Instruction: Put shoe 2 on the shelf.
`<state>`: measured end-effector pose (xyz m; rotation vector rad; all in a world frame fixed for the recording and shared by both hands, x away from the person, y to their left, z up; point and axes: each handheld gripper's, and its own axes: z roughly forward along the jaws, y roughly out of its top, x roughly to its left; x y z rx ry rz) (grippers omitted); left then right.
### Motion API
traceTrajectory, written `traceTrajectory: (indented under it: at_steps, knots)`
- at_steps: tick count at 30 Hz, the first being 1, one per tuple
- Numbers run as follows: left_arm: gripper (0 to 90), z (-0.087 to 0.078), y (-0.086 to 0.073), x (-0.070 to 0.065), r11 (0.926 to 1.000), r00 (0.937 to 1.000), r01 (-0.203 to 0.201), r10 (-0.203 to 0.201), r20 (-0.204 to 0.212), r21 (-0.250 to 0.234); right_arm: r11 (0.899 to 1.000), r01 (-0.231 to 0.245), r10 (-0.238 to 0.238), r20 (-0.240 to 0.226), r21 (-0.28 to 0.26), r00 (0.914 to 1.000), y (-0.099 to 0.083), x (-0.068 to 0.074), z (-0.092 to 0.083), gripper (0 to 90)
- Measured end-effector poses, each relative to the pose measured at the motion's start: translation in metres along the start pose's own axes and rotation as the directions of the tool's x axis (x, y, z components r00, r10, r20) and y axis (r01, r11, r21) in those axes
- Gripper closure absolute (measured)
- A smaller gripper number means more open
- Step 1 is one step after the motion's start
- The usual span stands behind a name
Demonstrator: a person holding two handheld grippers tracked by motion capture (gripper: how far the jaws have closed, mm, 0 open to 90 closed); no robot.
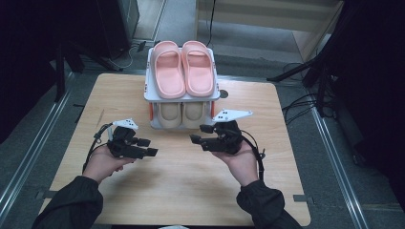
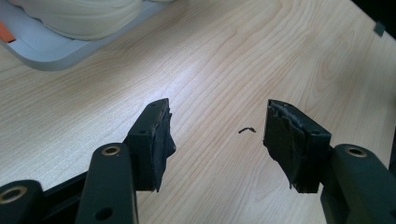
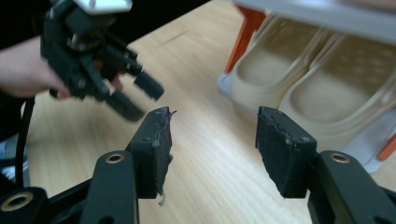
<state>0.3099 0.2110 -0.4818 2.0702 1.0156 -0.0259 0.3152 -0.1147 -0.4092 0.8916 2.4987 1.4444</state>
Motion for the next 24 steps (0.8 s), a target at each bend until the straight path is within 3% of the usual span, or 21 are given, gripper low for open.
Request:
traceTrajectory:
  at_steps: [3, 5, 8, 13, 18, 24]
  knots:
    - [40.1, 0.001, 0.000, -0.002, 1.0000, 1.0000, -0.002, 0.002, 0.001, -0.003, 1.000, 0.020, -0.020, -0.010, 0.018, 0.9997, -0.012, 0.001, 0.002, 46.0]
    - [36.7, 0.005, -0.001, -0.003, 0.9997, 0.9989, -0.016, 0.017, -0.043, 0.018, 0.999, 0.018, -0.018, -0.016, 0.026, 0.9997, -0.022, 0.000, 0.003, 45.2]
    - [35.0, 0.007, -0.003, -0.003, 0.9989, 0.9970, -0.034, 0.036, -0.068, 0.033, 1.000, 0.000, 0.001, -0.026, 0.031, 0.9997, -0.036, -0.002, 0.004, 45.0]
    - [34.0, 0.006, -0.006, -0.004, 0.9984, 0.9966, -0.045, 0.047, -0.067, 0.035, 0.996, 0.013, -0.012, -0.014, 0.085, 0.9998, -0.058, -0.007, 0.007, 44.9]
    - [32.3, 0.003, -0.012, -0.004, 0.9963, 0.9934, -0.075, 0.078, -0.084, 0.044, 0.997, -0.004, 0.005, -0.019, 0.082, 0.9998, -0.059, -0.009, 0.008, 40.5]
    - [28.3, -0.001, -0.021, -0.006, 0.9965, 0.9925, -0.078, 0.081, -0.092, 0.030, 0.994, 0.056, -0.055, -0.013, 0.095, 0.9984, -0.062, -0.008, 0.011, 35.2]
